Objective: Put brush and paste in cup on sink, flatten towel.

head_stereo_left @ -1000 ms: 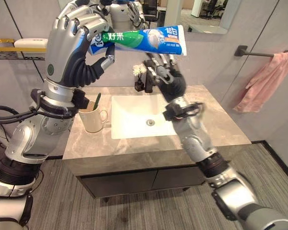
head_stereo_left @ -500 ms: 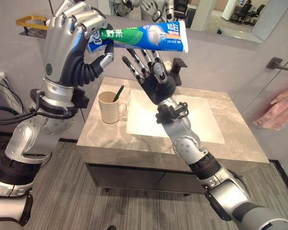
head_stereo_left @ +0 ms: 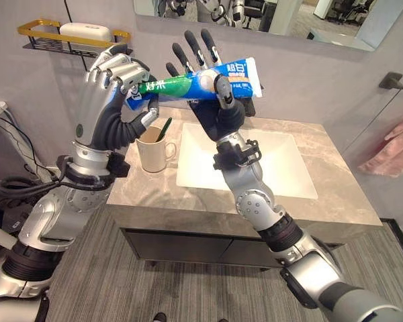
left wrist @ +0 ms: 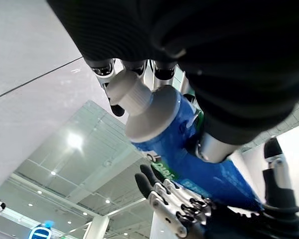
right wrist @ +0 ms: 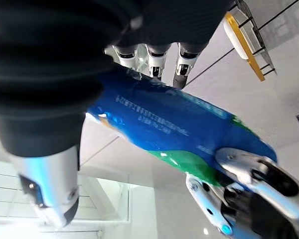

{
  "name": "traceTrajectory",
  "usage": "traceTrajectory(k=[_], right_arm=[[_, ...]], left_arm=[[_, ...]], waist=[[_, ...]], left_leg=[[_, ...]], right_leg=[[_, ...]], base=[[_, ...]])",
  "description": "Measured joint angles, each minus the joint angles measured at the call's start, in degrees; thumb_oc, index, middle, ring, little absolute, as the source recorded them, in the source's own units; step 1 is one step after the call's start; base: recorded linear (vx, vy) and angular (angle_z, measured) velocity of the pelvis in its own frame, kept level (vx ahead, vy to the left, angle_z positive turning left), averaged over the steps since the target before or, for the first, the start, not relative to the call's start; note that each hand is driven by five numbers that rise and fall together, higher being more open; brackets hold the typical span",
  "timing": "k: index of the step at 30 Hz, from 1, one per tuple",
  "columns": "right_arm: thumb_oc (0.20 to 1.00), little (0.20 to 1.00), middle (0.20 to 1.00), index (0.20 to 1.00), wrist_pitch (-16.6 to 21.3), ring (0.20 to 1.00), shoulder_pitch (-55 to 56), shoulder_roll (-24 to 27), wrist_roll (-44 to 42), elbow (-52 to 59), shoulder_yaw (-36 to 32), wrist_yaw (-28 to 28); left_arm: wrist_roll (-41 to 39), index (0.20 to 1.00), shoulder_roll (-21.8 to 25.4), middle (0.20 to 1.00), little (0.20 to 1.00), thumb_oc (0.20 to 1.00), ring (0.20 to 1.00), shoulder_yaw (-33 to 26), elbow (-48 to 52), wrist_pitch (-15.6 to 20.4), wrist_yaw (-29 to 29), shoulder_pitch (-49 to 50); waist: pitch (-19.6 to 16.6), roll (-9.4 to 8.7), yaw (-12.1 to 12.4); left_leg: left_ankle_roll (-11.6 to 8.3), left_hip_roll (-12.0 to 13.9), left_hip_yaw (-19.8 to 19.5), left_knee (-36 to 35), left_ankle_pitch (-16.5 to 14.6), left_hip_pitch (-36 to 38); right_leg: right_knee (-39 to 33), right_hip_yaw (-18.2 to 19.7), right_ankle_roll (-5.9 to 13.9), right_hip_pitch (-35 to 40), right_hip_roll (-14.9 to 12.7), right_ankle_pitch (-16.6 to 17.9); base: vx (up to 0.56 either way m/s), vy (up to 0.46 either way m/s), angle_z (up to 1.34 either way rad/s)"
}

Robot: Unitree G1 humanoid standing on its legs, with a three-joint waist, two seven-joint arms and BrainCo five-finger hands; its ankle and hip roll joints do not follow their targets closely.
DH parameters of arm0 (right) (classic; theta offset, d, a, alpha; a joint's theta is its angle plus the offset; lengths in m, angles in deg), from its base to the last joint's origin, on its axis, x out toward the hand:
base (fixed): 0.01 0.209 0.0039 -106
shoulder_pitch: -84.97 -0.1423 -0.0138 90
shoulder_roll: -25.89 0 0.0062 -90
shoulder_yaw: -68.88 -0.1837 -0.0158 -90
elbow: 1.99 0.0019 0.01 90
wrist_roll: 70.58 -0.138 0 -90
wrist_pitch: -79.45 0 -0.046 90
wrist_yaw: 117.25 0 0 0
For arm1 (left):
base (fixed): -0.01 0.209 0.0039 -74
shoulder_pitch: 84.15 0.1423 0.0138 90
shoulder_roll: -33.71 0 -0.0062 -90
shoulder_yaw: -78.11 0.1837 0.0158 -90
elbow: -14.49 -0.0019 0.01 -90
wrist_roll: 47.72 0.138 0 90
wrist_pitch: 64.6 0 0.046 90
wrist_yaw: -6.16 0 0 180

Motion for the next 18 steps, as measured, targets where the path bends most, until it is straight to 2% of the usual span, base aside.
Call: traceTrajectory(k=[4,5,6,7,8,18], right_arm=[[1.000,1.000,1.000,1.000,1.10,1.000,0.00,-0.21,0.06,0.00,-0.17,-0.97],[0.956,0.956,0.956,0.956,1.10,0.956,0.05,-0.42,0.06,-0.01,-0.17,-1.20],[0.834,0.834,0.834,0.834,1.10,0.834,0.18,-0.60,0.06,-0.01,-0.17,-1.25],[0.583,0.583,0.583,0.583,1.10,0.583,0.23,-0.43,0.06,-0.02,-0.17,-1.34],[0.200,0.200,0.200,0.200,1.10,0.200,0.23,-0.52,0.05,-0.02,-0.17,-1.44],[0.200,0.200,0.200,0.200,2.25,0.200,0.77,-2.14,0.09,0.10,-0.14,-3.44]], left_arm=[[-2.04,0.200,-2.36,0.200,0.200,0.200,0.200,0.02,0.80,0.07,0.03,2.77],[-2.11,0.200,-2.39,0.200,0.200,0.200,0.200,0.04,0.79,0.06,0.06,3.08],[-2.15,0.200,-2.59,0.200,0.200,0.200,0.200,0.03,0.80,0.07,0.06,3.46],[-2.16,0.200,-2.88,0.200,0.200,0.200,0.200,0.03,0.81,0.04,0.06,3.86],[-2.16,0.200,-2.87,0.200,0.200,0.200,0.200,0.03,0.79,0.01,0.06,3.87],[-3.67,0.200,-3.02,0.200,0.200,0.200,0.200,0.11,0.73,-0.23,0.05,3.88]], waist=[[0.19,0.27,-0.11],[0.20,0.29,-0.11],[0.25,0.37,-0.11],[0.34,0.49,-0.09],[0.35,0.51,-0.08],[0.54,0.79,-0.07]], left_leg=[[-0.02,0.05,0.43,0.02,-0.03,0.07],[-0.02,0.07,0.43,0.02,-0.03,0.07],[-0.02,0.07,0.41,0.03,-0.03,0.07],[-0.02,0.06,0.38,0.04,-0.03,0.06],[-0.02,0.06,0.37,0.03,-0.03,0.04],[-0.02,-0.01,0.20,0.09,-0.03,-0.01]], right_leg=[[0.00,0.22,-0.10,-0.11,0.04,0.08],[0.00,0.22,-0.13,-0.12,0.08,0.09],[0.00,0.23,-0.14,-0.10,0.08,0.10],[0.00,0.23,-0.14,-0.10,0.08,0.11],[0.00,0.23,-0.16,-0.11,0.09,0.12],[0.01,0.14,-0.18,-0.05,0.01,0.13]], base=[[-0.01,-0.004,-0.04],[0.00,0.000,0.00],[0.00,0.000,0.00],[0.00,0.000,0.00],[0.00,0.000,0.00],[0.00,0.000,0.00]])
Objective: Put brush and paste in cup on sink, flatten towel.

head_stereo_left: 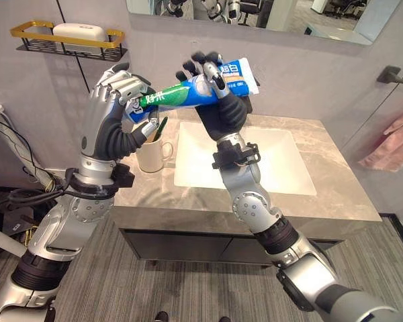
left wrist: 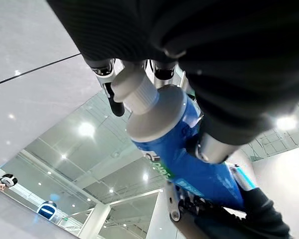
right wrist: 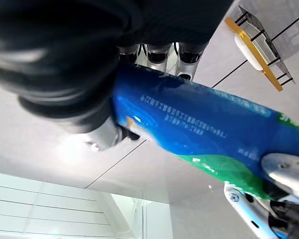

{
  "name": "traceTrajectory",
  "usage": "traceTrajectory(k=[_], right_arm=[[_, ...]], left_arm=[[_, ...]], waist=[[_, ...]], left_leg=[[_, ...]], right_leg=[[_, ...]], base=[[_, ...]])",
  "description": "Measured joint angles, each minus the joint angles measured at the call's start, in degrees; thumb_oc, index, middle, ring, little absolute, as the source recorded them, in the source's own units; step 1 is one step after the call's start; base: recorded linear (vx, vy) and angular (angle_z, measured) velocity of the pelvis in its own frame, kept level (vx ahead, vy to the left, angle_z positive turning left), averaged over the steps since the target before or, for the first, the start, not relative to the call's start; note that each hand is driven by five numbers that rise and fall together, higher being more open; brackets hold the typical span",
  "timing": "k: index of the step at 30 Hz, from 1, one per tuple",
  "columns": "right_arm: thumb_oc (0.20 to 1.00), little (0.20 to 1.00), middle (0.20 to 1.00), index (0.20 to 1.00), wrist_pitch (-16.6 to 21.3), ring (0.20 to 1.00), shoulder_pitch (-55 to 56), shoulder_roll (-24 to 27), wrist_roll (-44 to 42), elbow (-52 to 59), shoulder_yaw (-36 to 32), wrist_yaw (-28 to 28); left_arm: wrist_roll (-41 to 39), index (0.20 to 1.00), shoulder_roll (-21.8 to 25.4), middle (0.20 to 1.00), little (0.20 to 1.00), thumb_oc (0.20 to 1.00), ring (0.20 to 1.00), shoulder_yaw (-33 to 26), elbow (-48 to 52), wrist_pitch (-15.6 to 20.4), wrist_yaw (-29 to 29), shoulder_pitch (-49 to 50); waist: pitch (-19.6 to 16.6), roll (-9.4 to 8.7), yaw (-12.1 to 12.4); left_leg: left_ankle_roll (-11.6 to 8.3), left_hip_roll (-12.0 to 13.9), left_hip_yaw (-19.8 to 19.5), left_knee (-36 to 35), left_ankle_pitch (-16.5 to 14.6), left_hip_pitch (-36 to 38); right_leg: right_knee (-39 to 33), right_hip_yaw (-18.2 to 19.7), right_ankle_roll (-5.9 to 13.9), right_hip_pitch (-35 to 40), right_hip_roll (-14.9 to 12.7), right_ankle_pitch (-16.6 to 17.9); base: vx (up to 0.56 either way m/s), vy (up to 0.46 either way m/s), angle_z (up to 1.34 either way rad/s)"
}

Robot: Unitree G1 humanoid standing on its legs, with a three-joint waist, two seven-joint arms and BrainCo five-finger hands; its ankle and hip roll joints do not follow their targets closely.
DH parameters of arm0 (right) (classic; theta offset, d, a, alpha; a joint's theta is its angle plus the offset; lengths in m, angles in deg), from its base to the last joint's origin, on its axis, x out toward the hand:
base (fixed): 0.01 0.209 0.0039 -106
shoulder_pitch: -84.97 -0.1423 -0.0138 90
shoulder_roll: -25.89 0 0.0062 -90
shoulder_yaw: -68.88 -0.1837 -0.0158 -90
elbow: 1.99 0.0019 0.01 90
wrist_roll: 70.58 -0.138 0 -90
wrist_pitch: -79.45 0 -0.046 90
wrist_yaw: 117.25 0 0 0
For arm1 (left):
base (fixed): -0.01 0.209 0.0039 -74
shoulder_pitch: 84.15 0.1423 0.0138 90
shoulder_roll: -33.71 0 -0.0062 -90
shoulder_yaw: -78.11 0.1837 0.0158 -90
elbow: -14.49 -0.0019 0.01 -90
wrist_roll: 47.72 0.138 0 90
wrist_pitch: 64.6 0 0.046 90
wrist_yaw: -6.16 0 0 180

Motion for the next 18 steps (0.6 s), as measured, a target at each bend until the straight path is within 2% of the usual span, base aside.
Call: traceTrajectory(k=[1,3,6,11,13,14,16,18], right_arm=[[0.200,0.200,0.200,0.200,0.09,0.200,0.00,-0.08,0.00,0.01,0.00,-0.18],[0.200,0.200,0.200,0.200,0.76,0.200,-0.02,-0.17,0.25,-0.01,-0.07,-0.42],[0.200,0.200,0.200,0.200,1.08,0.200,0.14,-0.72,1.12,-0.23,-1.01,-1.76],[0.200,0.200,0.200,0.200,1.44,0.200,0.85,-0.82,2.19,-1.66,-2.32,-4.01],[0.200,0.200,0.200,0.200,2.18,0.200,1.27,-0.62,5.86,-1.45,-4.22,-5.92],[0.200,0.200,0.200,0.200,3.58,0.200,1.69,0.35,9.43,-0.16,-7.20,-7.24],[0.200,0.200,0.200,0.200,4.10,0.200,1.65,1.87,11.29,0.02,-10.11,-8.38],[0.200,0.200,0.200,0.200,4.82,0.200,1.71,3.20,13.15,0.10,-12.07,-9.69]], left_arm=[[0.00,0.379,-0.05,0.379,0.379,0.379,0.379,0.04,0.00,0.07,0.00,0.01],[-0.07,1.000,-1.25,1.000,1.000,1.000,1.000,-0.04,0.04,0.26,-0.13,0.66],[-0.16,1.000,-3.11,1.000,1.000,1.000,1.000,-0.51,0.04,0.12,-1.71,2.68],[-0.51,1.000,-3.82,1.000,1.000,1.000,1.000,-2.37,0.29,-0.04,-3.25,4.97],[-0.42,1.000,-4.68,1.000,1.000,1.000,1.000,-5.37,2.40,-0.23,-4.05,10.24],[-0.51,1.000,-7.81,1.000,1.000,1.000,1.000,-9.49,4.07,0.04,-4.27,17.08],[-0.95,1.000,-7.96,1.000,1.000,1.000,1.000,-11.67,4.02,0.24,-4.40,22.12],[-4.89,1.000,-9.52,1.000,1.000,1.000,1.000,-14.11,2.67,0.34,-4.40,28.01]], waist=[[0.01,0.01,0.01],[0.06,0.13,0.11],[0.25,0.43,0.35],[0.52,0.94,2.80],[0.67,1.20,3.77],[0.89,1.68,4.45],[0.91,1.69,6.50],[1.05,1.82,8.87]], left_leg=[[0.00,0.00,-0.03,0.00,0.00,-0.02],[0.01,-0.08,-0.28,0.03,0.00,-0.13],[-0.05,-0.26,-1.52,0.18,0.10,-0.86],[-0.11,-0.41,-2.51,0.18,0.15,-1.07],[-0.14,-0.80,-3.62,0.20,0.24,-1.72],[-0.08,-1.17,-5.42,0.20,0.35,-1.96],[-0.09,-1.31,-6.10,0.14,0.46,-2.53],[-0.03,-1.83,-7.18,0.23,0.51,-3.08]], right_leg=[[0.00,-0.02,0.00,0.00,-0.01,0.00],[0.01,-0.19,0.00,0.04,-0.07,0.00],[0.01,-1.45,-0.03,0.02,-0.23,-0.09],[0.13,-2.37,0.01,0.26,-0.33,-0.34],[0.36,-3.55,0.20,0.68,-0.64,-0.73],[0.15,-5.23,0.55,1.05,-1.12,-1.17],[0.04,-6.28,0.63,0.98,-1.24,-1.48],[0.13,-6.96,0.80,0.94,-1.45,-1.63]], base=[[0.00,0.000,0.00],[-0.01,0.010,0.05],[-0.01,0.019,0.16],[0.00,0.007,0.14],[0.01,0.000,0.39],[-0.01,-0.004,0.43],[-0.01,-0.001,0.38],[-0.02,0.008,0.25]])
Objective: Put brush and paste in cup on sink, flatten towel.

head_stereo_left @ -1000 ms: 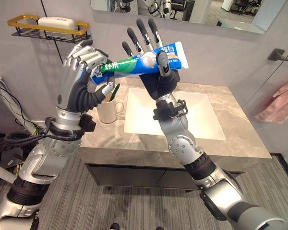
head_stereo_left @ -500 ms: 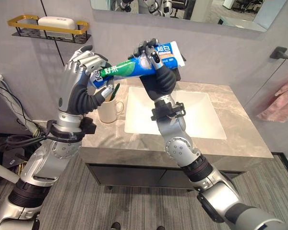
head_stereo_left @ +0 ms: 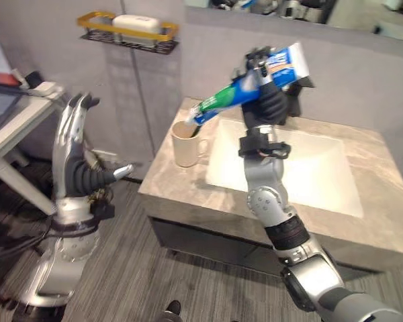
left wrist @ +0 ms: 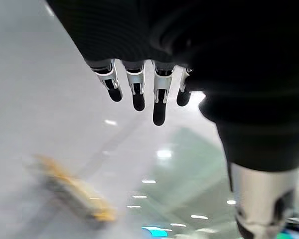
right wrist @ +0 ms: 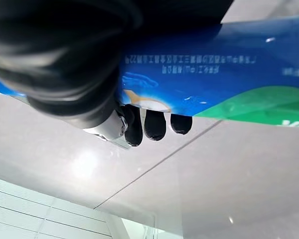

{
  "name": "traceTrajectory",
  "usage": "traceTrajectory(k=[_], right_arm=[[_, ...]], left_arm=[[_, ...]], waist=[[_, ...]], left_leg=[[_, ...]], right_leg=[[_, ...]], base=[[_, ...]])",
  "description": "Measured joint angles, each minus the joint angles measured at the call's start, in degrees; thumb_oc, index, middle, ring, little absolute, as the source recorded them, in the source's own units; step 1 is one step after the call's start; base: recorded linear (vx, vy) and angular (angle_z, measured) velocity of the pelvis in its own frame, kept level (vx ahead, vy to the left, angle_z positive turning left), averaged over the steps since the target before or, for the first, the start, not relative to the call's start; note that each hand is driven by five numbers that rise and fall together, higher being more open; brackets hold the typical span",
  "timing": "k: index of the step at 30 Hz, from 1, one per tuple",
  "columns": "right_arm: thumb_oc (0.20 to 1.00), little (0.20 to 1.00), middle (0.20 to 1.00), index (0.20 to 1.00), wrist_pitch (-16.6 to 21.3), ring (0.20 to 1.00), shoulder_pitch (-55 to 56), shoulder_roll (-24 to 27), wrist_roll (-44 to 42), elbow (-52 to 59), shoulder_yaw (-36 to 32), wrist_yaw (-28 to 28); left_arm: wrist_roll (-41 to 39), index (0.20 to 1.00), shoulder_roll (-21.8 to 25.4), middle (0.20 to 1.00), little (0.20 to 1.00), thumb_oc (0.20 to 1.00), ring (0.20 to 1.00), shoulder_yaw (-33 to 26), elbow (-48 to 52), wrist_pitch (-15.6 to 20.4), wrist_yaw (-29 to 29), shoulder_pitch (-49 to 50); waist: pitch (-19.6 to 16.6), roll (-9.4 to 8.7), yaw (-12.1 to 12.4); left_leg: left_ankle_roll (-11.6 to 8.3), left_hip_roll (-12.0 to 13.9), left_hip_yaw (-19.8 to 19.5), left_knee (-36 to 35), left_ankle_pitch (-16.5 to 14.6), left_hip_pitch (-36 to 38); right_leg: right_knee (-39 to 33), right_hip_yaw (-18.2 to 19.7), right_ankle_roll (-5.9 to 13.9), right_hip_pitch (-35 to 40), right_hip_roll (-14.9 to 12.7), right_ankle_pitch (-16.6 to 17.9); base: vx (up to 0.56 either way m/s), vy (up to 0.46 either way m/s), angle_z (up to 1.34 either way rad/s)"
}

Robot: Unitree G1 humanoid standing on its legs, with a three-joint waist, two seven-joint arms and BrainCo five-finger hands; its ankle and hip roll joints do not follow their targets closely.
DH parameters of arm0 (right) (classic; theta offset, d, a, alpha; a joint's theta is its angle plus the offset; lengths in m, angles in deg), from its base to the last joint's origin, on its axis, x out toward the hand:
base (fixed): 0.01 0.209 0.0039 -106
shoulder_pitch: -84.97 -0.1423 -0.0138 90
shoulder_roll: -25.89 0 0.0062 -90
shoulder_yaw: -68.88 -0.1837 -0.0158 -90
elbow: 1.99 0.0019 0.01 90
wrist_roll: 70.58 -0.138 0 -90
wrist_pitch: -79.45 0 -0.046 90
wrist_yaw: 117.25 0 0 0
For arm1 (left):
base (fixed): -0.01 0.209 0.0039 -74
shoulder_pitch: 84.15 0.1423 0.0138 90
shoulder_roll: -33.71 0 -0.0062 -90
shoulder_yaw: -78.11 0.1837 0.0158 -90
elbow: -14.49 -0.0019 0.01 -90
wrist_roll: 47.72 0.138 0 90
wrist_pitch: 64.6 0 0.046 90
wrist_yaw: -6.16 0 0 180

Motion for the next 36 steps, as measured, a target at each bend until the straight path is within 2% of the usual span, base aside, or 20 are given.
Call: traceTrajectory(k=[2,6,7,10,11,13,14,15,19,20,22,36], right_arm=[[0.200,0.200,0.200,0.200,0.18,0.200,0.03,1.26,1.76,-0.05,-1.79,-0.91],[0.200,0.200,0.200,0.200,0.13,0.200,0.04,2.58,2.74,-0.80,-3.12,-2.05],[0.200,0.200,0.200,0.200,0.07,0.200,0.10,3.20,3.76,-1.14,-4.22,-1.96],[0.200,0.200,0.200,0.200,-0.07,0.200,-0.01,3.49,4.79,-3.14,-5.25,-1.98],[0.200,0.200,0.200,0.200,-0.98,0.200,-0.14,3.54,4.82,-4.43,-5.13,-1.92],[0.200,0.200,0.200,0.200,-2.20,0.200,-0.88,3.53,4.86,-7.20,-4.91,-1.89],[0.200,0.200,0.200,0.200,-2.52,0.200,-1.02,3.66,5.08,-8.44,-4.89,-1.91],[0.200,0.200,0.200,0.200,-3.18,0.200,-3.10,4.13,6.13,-11.22,-4.24,-1.99],[0.200,0.200,0.200,0.200,-3.97,0.200,-3.89,6.30,9.93,-9.85,-1.45,-2.01],[0.200,0.200,0.200,0.200,-3.99,0.200,-4.20,6.89,11.57,-9.52,-0.23,-2.03],[0.200,0.200,0.200,0.200,-4.02,0.200,-4.24,7.61,12.08,-9.25,0.11,-2.01],[0.200,0.200,0.200,0.200,-4.01,0.200,-4.28,8.37,13.89,-8.78,0.31,-3.18]], left_arm=[[-8.78,1.000,-2.71,1.000,1.000,1.000,1.000,-0.21,-3.09,0.67,0.23,3.81],[-16.76,1.000,-3.69,1.000,1.000,1.000,1.000,-4.23,-15.80,1.04,1.35,7.94],[-20.32,1.000,-4.41,1.000,1.000,1.000,1.000,-5.00,-23.10,0.21,2.25,9.02],[-25.09,1.000,-5.63,1.000,1.000,1.000,1.000,-5.02,-38.74,-2.48,5.25,8.75],[-27.49,1.000,-5.85,1.000,1.000,1.000,1.000,-3.18,-48.03,-4.72,6.92,7.55],[-29.03,1.000,-6.16,1.000,1.000,1.000,1.000,1.09,-58.06,-8.55,10.03,5.86],[-27.97,1.000,-6.65,1.000,1.000,1.000,1.000,2.74,-59.46,-9.28,11.32,6.73],[-25.97,1.000,-7.81,1.000,1.000,1.000,1.000,5.90,-68.21,-9.06,13.28,4.19],[-26.08,1.000,-12.78,1.000,1.000,1.000,1.000,6.87,-91.58,-9.66,14.73,-3.15],[-26.10,1.000,-14.69,1.000,1.000,1.000,1.000,6.52,-98.09,-10.32,15.67,-4.09],[-26.11,1.000,-15.57,1.000,1.000,1.000,1.000,6.36,-96.93,-11.44,16.25,-3.33],[-24.48,1.000,-16.02,1.000,1.000,1.000,1.000,5.69,-91.77,-11.16,15.80,-3.99]], waist=[[0.27,0.17,1.11],[1.03,-0.69,3.67],[1.76,-1.52,4.75],[2.92,-2.76,5.02],[3.27,-3.36,4.95],[3.65,-3.88,5.05],[3.88,-4.34,5.13],[3.99,-4.50,5.03],[4.12,-5.75,4.03],[4.04,-6.80,3.46],[3.93,-7.22,3.55],[3.21,-8.22,3.67]], left_leg=[[0.02,-0.48,-1.25,0.64,0.01,-1.06],[0.01,-1.04,-2.04,0.93,0.00,-1.62],[-0.01,-1.24,-2.29,1.08,-0.02,-1.90],[-0.01,-1.55,-3.17,1.17,-0.02,-2.02],[0.07,-1.87,-3.35,1.69,-0.11,-2.57],[0.16,-2.01,-3.27,1.88,-0.13,-2.85],[0.17,-2.23,-3.24,1.95,-0.14,-2.89],[0.23,-2.65,-3.20,2.39,-0.23,-3.64],[0.78,-3.15,-2.68,3.90,-0.75,-5.00],[0.66,-3.15,-1.63,4.20,-1.22,-4.85],[0.71,-3.11,-1.60,5.09,-1.84,-5.05],[0.77,-3.15,-1.49,5.87,-2.28,-5.23]], right_leg=[[0.13,-1.44,0.31,-0.05,-0.53,-0.21],[0.17,-2.49,0.68,-0.04,-0.76,-0.48],[0.20,-2.80,0.78,-0.01,-0.89,-0.56],[-0.14,-3.29,0.86,0.04,-1.18,-0.60],[-0.15,-3.57,0.93,-0.10,-1.42,-0.59],[-0.15,-3.60,1.14,-0.30,-1.81,-0.43],[-0.15,-3.61,1.24,-0.31,-1.99,-0.37],[-0.15,-3.48,1.43,-0.90,-2.34,-0.26],[-0.13,-2.78,1.57,-1.85,-2.55,0.10],[-0.11,-2.15,1.49,-1.92,-2.49,0.17],[-0.12,-1.96,1.46,-1.83,-2.33,0.25],[0.12,-1.72,1.41,-1.74,-2.24,0.26]], base=[[0.01,-0.002,0.35],[0.01,0.015,0.16],[0.00,0.039,0.06],[-0.02,0.040,0.11],[-0.02,0.045,0.12],[-0.01,0.044,0.05],[0.00,0.052,-0.01],[0.01,0.043,-0.02],[0.04,0.028,-0.09],[0.06,0.018,-0.23],[0.03,0.007,-0.10],[0.00,0.001,0.00]])
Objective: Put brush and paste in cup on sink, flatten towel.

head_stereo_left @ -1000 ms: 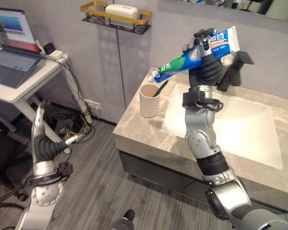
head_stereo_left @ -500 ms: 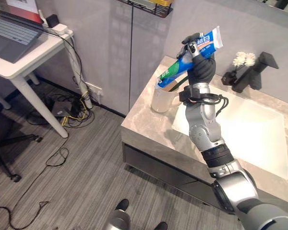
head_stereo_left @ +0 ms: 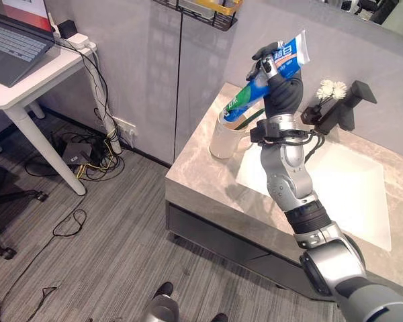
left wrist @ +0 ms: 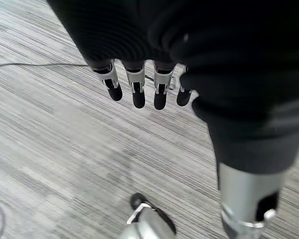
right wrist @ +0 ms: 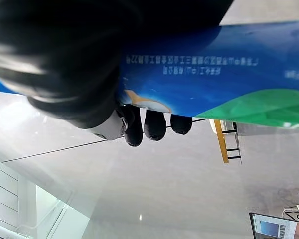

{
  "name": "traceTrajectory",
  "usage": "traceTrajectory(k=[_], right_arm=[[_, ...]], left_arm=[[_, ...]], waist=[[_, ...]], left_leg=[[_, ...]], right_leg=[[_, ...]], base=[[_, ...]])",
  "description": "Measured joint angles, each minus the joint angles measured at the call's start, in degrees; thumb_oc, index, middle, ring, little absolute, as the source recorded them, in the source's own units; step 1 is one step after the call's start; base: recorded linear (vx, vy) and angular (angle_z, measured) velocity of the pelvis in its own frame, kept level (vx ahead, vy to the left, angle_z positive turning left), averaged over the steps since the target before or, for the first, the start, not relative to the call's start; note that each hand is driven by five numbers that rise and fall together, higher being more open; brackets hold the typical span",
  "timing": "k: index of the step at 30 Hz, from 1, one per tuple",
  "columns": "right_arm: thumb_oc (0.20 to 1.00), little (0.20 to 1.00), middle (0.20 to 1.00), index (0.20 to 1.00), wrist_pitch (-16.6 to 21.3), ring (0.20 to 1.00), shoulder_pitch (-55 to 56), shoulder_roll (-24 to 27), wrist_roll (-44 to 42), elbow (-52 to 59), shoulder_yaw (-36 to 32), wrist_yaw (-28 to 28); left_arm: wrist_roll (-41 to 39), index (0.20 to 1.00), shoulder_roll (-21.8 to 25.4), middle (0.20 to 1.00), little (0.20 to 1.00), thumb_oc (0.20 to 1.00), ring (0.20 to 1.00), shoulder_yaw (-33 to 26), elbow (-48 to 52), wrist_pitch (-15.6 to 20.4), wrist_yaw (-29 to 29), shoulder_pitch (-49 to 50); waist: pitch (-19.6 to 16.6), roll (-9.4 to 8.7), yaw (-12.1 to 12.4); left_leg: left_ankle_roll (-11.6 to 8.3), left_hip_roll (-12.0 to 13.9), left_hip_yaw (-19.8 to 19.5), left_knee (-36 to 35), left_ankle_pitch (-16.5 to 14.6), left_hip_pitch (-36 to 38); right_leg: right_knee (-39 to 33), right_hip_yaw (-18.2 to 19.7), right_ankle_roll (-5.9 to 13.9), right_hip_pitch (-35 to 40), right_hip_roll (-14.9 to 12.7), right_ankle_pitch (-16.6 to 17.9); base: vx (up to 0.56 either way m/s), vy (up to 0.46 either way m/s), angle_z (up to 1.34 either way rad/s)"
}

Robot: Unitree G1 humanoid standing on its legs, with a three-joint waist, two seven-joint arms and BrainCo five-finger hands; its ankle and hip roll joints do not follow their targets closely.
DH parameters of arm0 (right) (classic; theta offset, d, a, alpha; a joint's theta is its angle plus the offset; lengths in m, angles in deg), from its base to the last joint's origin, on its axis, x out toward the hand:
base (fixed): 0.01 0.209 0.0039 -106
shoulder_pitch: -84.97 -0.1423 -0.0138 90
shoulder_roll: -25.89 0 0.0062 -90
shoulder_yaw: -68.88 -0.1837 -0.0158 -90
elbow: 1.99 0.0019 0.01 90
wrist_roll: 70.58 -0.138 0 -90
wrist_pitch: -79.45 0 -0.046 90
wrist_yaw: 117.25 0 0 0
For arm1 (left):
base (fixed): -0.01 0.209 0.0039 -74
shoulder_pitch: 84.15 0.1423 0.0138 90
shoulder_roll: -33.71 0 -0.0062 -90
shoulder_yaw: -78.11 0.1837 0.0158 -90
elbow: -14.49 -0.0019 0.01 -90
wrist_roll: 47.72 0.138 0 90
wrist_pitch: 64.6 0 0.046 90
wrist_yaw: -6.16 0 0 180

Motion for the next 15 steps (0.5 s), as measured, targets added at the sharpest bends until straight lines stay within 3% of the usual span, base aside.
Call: traceTrajectory(k=[10,15], right_arm=[[0.200,0.200,0.200,0.200,0.00,0.200,0.00,0.61,2.99,-0.03,0.14,-1.44],[0.200,0.200,0.200,0.200,-0.02,0.200,-0.11,3.66,11.24,-0.45,-0.04,-4.47]], left_arm=[[-0.01,1.000,-0.01,1.000,1.000,1.000,1.000,2.30,0.70,0.05,-0.17,0.66],[0.05,1.000,-0.03,1.000,1.000,1.000,1.000,4.54,1.75,0.17,0.02,2.05]], waist=[[0.00,-0.01,0.04],[0.03,-0.14,0.08]], left_leg=[[0.03,-0.09,-0.15,0.25,-0.04,-0.64],[0.09,-0.22,-0.22,2.15,-1.04,-2.03]], right_leg=[[-0.10,-0.41,0.01,-0.31,-0.02,-0.01],[-0.24,-0.40,0.02,-0.93,0.02,-0.02]], base=[[0.00,0.000,0.01],[0.00,0.000,0.00]])
